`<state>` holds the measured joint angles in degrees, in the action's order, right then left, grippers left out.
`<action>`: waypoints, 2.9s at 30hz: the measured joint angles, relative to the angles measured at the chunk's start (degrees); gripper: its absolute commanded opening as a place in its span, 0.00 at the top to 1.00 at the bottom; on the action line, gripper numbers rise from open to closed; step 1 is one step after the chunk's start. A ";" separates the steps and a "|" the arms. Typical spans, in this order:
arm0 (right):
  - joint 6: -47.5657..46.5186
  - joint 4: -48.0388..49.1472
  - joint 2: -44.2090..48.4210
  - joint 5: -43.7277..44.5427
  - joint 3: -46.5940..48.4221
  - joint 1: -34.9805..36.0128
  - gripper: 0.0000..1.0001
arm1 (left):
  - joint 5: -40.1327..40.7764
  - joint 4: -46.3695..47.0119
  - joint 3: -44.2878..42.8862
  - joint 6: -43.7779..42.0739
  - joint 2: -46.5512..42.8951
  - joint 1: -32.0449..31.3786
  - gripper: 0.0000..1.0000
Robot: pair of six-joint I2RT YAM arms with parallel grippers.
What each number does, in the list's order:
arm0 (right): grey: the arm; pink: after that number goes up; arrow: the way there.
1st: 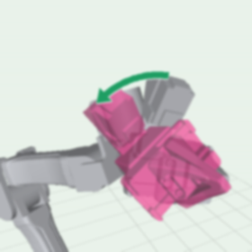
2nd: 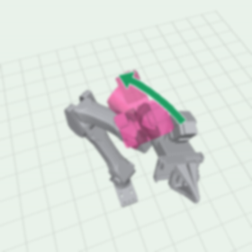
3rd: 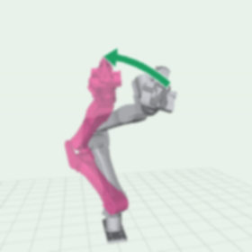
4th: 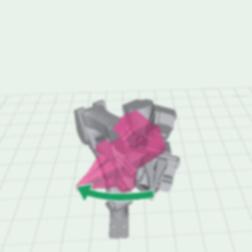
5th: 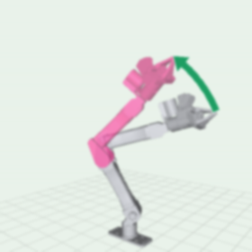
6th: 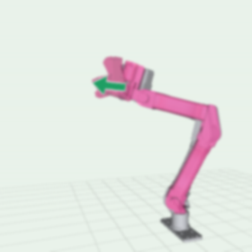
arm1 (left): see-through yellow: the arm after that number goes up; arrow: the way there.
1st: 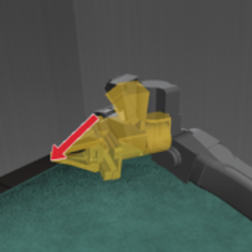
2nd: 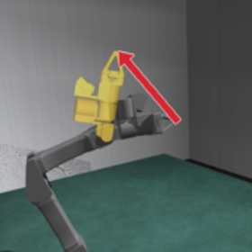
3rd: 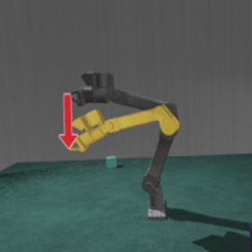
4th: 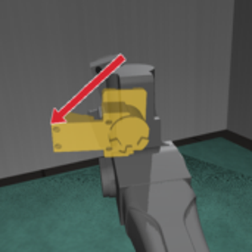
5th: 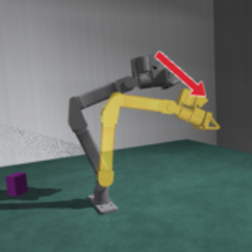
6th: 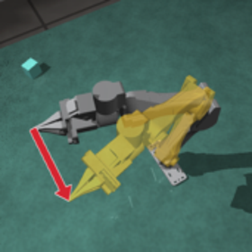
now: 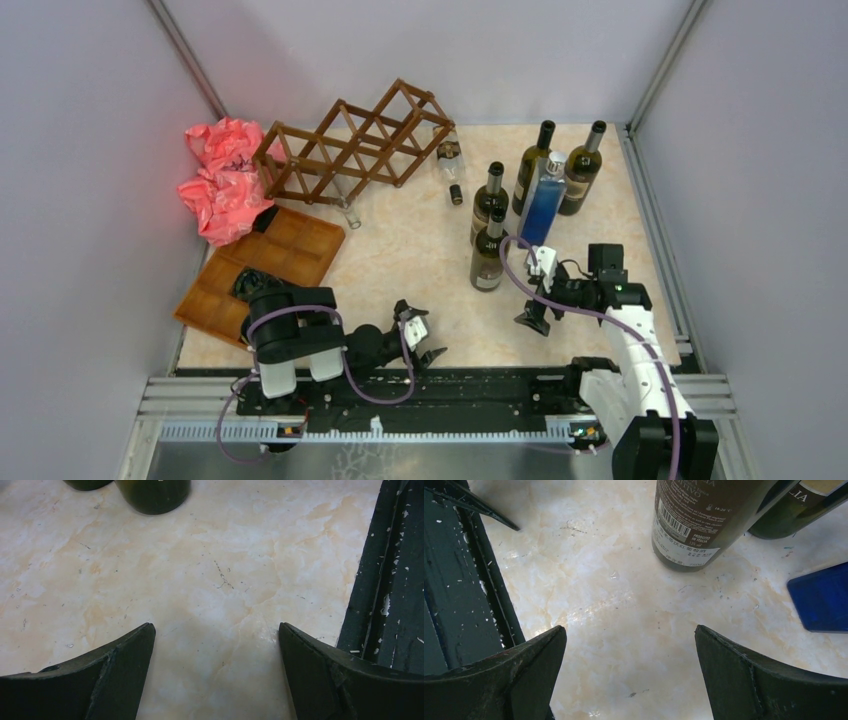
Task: Put the wine bottle on the wine rack
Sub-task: Adjust the wine bottle at the center of the board.
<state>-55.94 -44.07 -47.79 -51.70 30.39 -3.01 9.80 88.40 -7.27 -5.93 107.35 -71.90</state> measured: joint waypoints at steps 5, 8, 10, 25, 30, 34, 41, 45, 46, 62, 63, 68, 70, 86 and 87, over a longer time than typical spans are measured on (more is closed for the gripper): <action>0.20 0.48 0.13 0.33 0.00 0.00 0.02 | 0.31 0.22 -0.35 -0.28 0.59 0.00 0.01; 0.26 1.14 0.17 0.72 0.00 0.00 0.02 | 0.26 0.42 -1.07 -0.35 1.46 0.00 0.01; 0.44 1.29 0.17 0.87 0.00 0.00 0.02 | 0.31 0.55 -1.60 -0.35 2.05 0.00 0.01; 0.52 1.51 0.59 1.11 0.00 0.00 0.02 | -3.50 0.39 -2.38 1.22 -0.48 0.00 0.01; 0.55 1.66 0.59 1.16 0.00 0.00 0.02 | -3.76 0.22 -5.18 1.25 -5.16 0.00 0.01; 0.57 1.68 0.61 1.25 -0.02 0.00 0.02 | -2.32 -2.62 -12.39 1.53 -8.57 0.00 0.01; 0.66 1.68 1.36 1.25 -0.04 0.00 0.02 | 3.34 -8.37 -24.94 -0.09 -5.92 0.81 0.02; 0.68 1.70 1.68 1.25 -0.04 0.00 0.02 | 7.56 -11.28 -29.14 0.00 -3.43 1.84 0.01; 0.68 1.70 1.68 1.22 -0.04 0.00 0.02 | 8.61 -11.80 -29.62 0.02 -3.17 2.08 0.02; 0.68 1.70 2.75 1.11 -0.42 0.00 0.02 | 14.67 -20.55 -43.89 -0.39 4.87 4.81 0.11; 0.68 1.70 2.78 1.09 -0.42 0.00 0.02 | 14.88 -21.09 -44.81 -0.39 5.57 4.83 0.13; 0.66 1.70 2.80 1.09 -0.42 0.00 0.02 | 16.13 -22.62 -47.58 -0.33 7.54 4.96 0.30; 0.66 1.70 2.82 1.09 -0.42 0.00 0.02 | 16.17 -23.04 -48.04 -0.35 7.69 5.16 0.50; 0.66 1.68 3.15 0.98 -0.42 0.00 0.02 | 6.75 -23.98 -32.04 1.14 -5.79 5.40 1.00; 0.66 1.66 3.15 0.94 -0.42 0.00 0.02 | 5.46 -24.79 -29.99 1.49 -8.02 5.42 1.00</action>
<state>-55.29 -42.41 -44.64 -50.76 29.98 -3.01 15.27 63.61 -37.26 -4.45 99.33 -66.48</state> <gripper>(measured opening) 0.983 0.815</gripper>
